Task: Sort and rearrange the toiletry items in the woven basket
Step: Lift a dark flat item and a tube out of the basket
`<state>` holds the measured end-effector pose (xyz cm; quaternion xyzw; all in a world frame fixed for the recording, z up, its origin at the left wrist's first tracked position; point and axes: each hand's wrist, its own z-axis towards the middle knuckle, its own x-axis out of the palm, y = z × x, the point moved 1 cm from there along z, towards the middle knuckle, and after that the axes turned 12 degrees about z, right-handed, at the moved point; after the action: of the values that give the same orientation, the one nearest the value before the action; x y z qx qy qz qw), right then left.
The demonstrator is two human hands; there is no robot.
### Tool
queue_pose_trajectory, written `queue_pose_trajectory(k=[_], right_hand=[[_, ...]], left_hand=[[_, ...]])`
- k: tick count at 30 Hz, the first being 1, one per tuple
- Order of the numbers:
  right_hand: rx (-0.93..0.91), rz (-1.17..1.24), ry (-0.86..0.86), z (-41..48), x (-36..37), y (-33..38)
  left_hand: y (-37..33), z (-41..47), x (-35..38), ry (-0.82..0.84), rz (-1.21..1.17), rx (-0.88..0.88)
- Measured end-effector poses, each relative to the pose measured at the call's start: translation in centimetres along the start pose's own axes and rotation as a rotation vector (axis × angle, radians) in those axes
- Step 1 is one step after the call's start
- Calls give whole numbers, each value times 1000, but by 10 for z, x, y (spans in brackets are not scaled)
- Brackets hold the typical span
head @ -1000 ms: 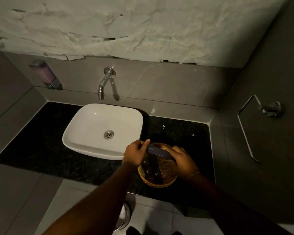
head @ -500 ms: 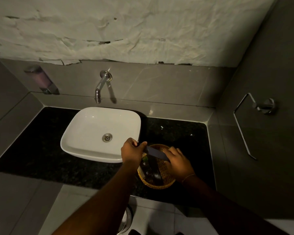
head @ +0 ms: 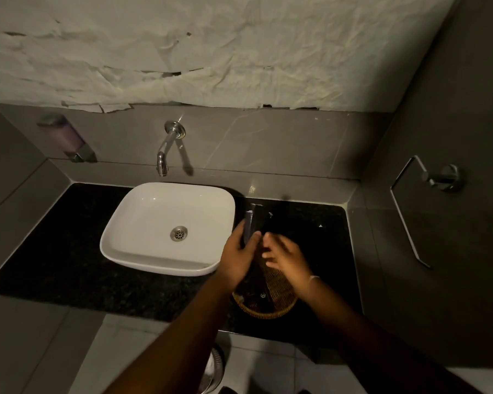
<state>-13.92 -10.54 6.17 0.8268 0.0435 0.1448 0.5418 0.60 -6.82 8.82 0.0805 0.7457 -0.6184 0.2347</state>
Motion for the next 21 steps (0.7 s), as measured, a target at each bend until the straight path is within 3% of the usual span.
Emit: queue_pose_trajectory(k=[2, 5, 9, 15, 19, 21], right_hand=[[136, 243, 18, 4, -6, 12], [270, 464, 53, 12, -23, 24], [382, 83, 128, 9, -33, 32], [507, -210, 79, 0, 0, 0], [597, -53, -8, -4, 10, -15], [589, 87, -49, -3, 14, -15]], left_hand=[[-2, -6, -7, 179, 150, 94], [-6, -13, -18, 324, 611, 182], [-23, -17, -27, 427, 1061, 281], [-58, -15, -27, 311, 1356, 427], [-67, -13, -32, 220, 1425, 468], [-64, -21, -32, 77, 1391, 541]])
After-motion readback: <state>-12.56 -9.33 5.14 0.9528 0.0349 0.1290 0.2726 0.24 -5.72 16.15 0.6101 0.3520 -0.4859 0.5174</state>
